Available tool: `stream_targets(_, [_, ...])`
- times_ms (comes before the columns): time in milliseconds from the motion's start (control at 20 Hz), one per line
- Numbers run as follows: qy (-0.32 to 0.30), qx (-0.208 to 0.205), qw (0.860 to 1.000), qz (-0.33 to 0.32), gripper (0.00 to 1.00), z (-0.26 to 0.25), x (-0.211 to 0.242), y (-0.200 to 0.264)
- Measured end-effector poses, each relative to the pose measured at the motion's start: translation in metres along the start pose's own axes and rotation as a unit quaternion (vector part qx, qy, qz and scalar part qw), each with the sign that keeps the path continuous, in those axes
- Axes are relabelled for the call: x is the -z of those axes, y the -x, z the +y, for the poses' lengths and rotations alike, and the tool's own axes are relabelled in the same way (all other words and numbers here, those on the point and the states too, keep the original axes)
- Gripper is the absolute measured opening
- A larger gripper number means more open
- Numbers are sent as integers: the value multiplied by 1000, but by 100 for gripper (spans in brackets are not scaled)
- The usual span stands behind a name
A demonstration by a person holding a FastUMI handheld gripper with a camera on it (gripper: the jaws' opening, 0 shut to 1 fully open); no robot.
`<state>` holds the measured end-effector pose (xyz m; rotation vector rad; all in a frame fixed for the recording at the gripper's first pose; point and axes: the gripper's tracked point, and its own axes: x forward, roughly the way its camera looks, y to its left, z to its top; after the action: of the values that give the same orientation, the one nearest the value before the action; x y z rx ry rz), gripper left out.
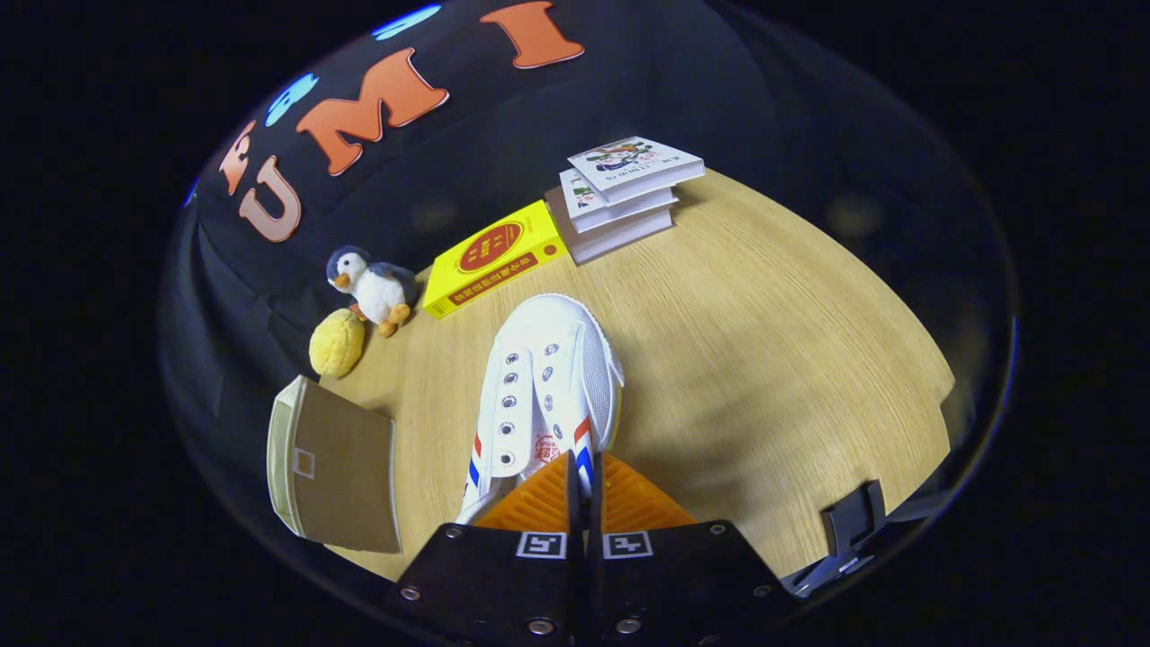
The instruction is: Open the storage box then place both shoes into the box .Put the left shoe in first, then the right shoe, with the right side of both shoes facing outward in a uniform manner.
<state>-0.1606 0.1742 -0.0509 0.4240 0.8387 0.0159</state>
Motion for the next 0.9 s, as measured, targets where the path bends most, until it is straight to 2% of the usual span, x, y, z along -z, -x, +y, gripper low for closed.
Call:
stream_targets(500, [11,-61,998,-27,1,166,0,40])
stream_targets(750, [39,-97,994,-26,0,257,21,46])
stream_targets(900, [55,-105,993,-19,0,301,40,44])
